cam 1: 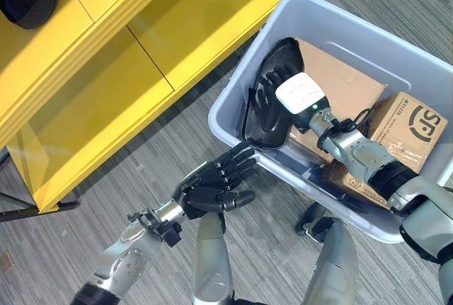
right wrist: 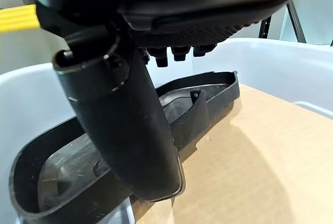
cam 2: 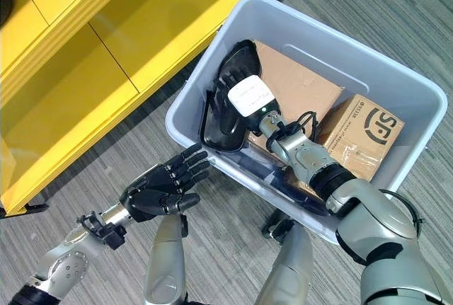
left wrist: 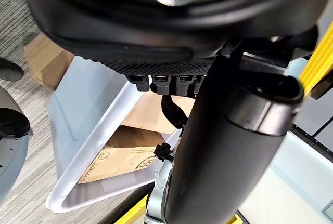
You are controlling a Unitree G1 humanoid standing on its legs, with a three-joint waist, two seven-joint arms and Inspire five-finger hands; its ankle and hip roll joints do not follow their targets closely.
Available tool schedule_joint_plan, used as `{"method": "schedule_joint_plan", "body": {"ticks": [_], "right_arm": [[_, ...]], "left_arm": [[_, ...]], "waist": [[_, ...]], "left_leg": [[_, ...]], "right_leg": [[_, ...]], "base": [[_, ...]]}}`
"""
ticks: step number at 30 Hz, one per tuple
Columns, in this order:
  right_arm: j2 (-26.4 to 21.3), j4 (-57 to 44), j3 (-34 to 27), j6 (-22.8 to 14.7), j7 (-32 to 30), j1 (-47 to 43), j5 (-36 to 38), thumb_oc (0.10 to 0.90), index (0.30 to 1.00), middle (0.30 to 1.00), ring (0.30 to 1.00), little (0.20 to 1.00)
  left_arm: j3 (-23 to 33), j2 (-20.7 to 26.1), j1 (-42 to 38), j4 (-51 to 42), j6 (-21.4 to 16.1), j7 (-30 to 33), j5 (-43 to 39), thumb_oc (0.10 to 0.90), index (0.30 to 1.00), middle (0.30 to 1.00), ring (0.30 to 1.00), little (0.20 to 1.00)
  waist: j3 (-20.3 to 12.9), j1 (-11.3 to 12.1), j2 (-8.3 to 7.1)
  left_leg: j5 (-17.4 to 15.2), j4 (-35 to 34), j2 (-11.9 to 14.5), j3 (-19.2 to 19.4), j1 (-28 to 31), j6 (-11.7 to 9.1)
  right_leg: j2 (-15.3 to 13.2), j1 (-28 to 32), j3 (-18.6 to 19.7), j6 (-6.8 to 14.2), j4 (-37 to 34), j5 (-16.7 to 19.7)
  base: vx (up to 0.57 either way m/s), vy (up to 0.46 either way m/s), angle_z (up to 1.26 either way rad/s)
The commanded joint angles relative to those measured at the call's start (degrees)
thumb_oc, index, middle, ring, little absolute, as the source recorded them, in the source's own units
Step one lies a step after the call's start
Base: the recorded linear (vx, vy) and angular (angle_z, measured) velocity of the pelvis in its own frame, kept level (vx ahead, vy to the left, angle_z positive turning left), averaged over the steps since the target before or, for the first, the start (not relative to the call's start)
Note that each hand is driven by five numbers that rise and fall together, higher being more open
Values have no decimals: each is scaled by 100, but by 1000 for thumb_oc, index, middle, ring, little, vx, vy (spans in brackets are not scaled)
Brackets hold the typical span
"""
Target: Move parts from the plastic box to the shelf.
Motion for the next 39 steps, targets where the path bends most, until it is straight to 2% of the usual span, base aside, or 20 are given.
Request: {"method": "schedule_joint_plan", "body": {"ticks": [1,7,14,16,19,26,31,39], "right_arm": [[146,-163,-250,-130,-310,-833,-629,900,1000,1000,1000,1000],[-154,-94,171,-16,-197,-1009,-960,900,1000,1000,1000,1000],[-434,85,714,-98,-56,-1342,-1144,900,1000,1000,1000,1000],[-447,140,774,-44,-34,-1402,-1186,900,1000,1000,1000,1000],[-504,372,857,249,35,-1533,-835,900,1000,1000,1000,1000],[-636,750,922,501,-33,-1627,-709,900,1000,1000,1000,1000],[-688,1004,944,502,5,-1719,-635,900,1000,1000,1000,1000],[-676,1286,1044,273,-1,-1830,-583,900,1000,1000,1000,1000]], "left_arm": [[-148,-248,-223,-899,-244,-125,-254,900,1000,1000,1000,1000],[-113,-183,-156,-873,-241,-235,-271,900,1000,1000,1000,1000],[-27,-81,-44,-865,-231,-342,-239,900,1000,1000,1000,1000],[-23,-82,-38,-867,-234,-339,-207,900,1000,1000,1000,1000],[11,-51,27,-844,-245,-447,-182,900,1000,1000,1000,1000],[29,-16,60,-848,-248,-494,-145,900,1000,1000,1000,1000],[26,16,64,-818,-294,-525,-195,900,1000,1000,1000,1000],[11,-10,42,-804,-301,-519,-164,900,1000,1000,1000,1000]], "waist": [[111,9,106],[111,42,58],[111,117,-28],[111,131,-38],[111,173,-58],[111,202,-91],[111,205,-75],[111,236,-53]], "left_leg": [[-737,788,77,167,-122,198],[-713,754,89,186,-83,187],[-675,735,143,152,-97,168],[-672,728,154,141,-124,167],[-666,708,173,120,-149,158],[-654,666,216,93,-166,147],[-659,694,225,81,-224,152],[-617,667,241,64,-292,128]], "right_leg": [[34,351,108,517,-299,124],[20,393,64,513,-293,123],[24,409,-1,507,-262,111],[21,384,-10,506,-249,114],[26,378,-45,494,-222,105],[21,381,-101,492,-208,99],[15,319,-102,474,-177,92],[-41,277,-141,483,-236,140]], "base": [[0,0,0],[2,-8,2],[2,-15,0],[0,0,0],[-1,-25,1],[-1,-19,1],[0,0,0],[-2,2,1]]}}
